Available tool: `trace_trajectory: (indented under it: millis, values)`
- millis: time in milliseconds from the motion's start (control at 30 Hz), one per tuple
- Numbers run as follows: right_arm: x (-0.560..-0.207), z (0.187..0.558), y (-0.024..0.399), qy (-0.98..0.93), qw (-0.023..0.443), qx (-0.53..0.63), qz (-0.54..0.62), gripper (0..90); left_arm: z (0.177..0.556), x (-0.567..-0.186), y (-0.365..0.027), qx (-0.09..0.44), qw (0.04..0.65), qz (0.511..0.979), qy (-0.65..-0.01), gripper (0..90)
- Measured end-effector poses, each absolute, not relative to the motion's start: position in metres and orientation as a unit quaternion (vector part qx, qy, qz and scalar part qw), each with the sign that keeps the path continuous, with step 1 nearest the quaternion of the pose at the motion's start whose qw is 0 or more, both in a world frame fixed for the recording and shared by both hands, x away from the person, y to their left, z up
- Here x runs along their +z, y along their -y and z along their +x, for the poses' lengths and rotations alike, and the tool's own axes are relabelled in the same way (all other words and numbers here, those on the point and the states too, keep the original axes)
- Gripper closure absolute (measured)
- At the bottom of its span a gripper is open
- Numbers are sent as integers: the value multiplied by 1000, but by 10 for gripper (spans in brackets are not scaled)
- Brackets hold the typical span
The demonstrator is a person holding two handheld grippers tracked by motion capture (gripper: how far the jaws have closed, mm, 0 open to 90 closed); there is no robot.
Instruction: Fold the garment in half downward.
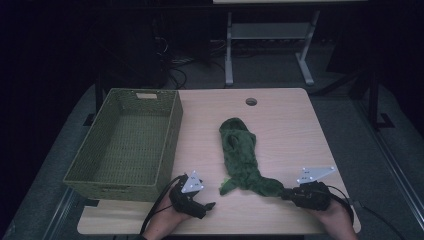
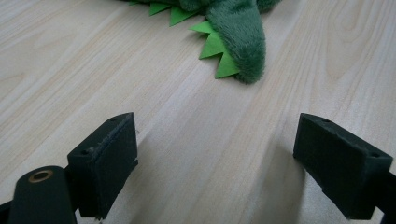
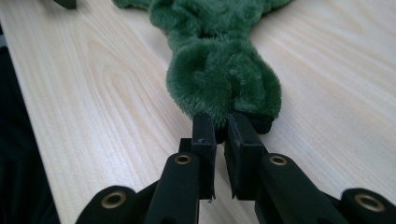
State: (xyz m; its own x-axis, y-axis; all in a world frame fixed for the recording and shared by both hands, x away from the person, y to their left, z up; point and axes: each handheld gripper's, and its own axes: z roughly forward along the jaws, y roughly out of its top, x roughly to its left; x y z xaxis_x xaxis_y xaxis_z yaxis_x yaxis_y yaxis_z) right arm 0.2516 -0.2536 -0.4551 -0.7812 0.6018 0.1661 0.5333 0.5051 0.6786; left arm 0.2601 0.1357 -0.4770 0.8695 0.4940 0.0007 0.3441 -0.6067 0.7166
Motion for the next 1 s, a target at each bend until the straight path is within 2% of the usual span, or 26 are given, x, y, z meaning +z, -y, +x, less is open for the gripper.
trace_trajectory:
  millis: [500,700,1000]
  values:
    - [-416,285,234,-854,77,420,296,834,260,-477,-135,99,377,890,-236,129]
    - [-409,306,215,-856,87,421,285,835,260,-477,-136,101,377,891,-234,129]
    - [-411,333,186,-863,76,408,288,827,260,-477,-135,100,376,891,-232,129]
